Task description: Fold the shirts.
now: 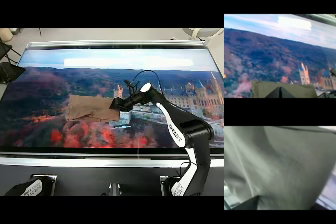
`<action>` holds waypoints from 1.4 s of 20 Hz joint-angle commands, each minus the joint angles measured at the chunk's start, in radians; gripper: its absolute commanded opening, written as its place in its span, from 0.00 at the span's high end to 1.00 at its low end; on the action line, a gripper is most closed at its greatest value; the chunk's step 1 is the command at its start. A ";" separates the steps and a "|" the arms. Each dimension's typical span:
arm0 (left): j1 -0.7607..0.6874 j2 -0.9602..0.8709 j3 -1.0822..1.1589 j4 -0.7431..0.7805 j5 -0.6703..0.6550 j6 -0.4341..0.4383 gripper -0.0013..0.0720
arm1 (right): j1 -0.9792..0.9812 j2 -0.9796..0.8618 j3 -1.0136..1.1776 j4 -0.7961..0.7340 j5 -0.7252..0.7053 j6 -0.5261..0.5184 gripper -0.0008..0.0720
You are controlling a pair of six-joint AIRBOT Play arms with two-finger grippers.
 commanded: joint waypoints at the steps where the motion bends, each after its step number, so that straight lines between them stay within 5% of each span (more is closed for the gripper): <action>1: 0.000 0.001 0.000 -0.055 0.000 0.023 0.95 | 0.023 -0.010 0.001 0.037 -0.034 -0.048 0.69; 2: 0.000 0.001 0.000 -0.055 0.000 0.023 0.95 | 0.007 0.000 0.002 0.058 -0.009 -0.072 0.96; 7: 0.000 0.000 0.000 -0.055 0.000 0.027 0.95 | -0.195 0.158 0.077 0.080 0.193 -0.252 0.96; 10: 0.000 0.000 0.000 -0.055 0.000 0.026 0.95 | -0.423 0.258 0.108 -0.014 0.319 -0.173 0.96; 18: -0.001 0.000 0.000 -0.055 -0.001 0.026 0.95 | -1.051 0.419 0.108 -0.294 0.499 -0.158 0.95; 23: -0.055 0.000 0.000 -0.055 -0.029 0.026 0.95 | -1.256 0.420 0.094 -0.795 0.605 -0.181 0.95; 28: -0.137 0.000 0.000 -0.054 -0.026 0.026 0.95 | -1.384 0.435 -0.122 -0.810 0.545 -0.164 0.95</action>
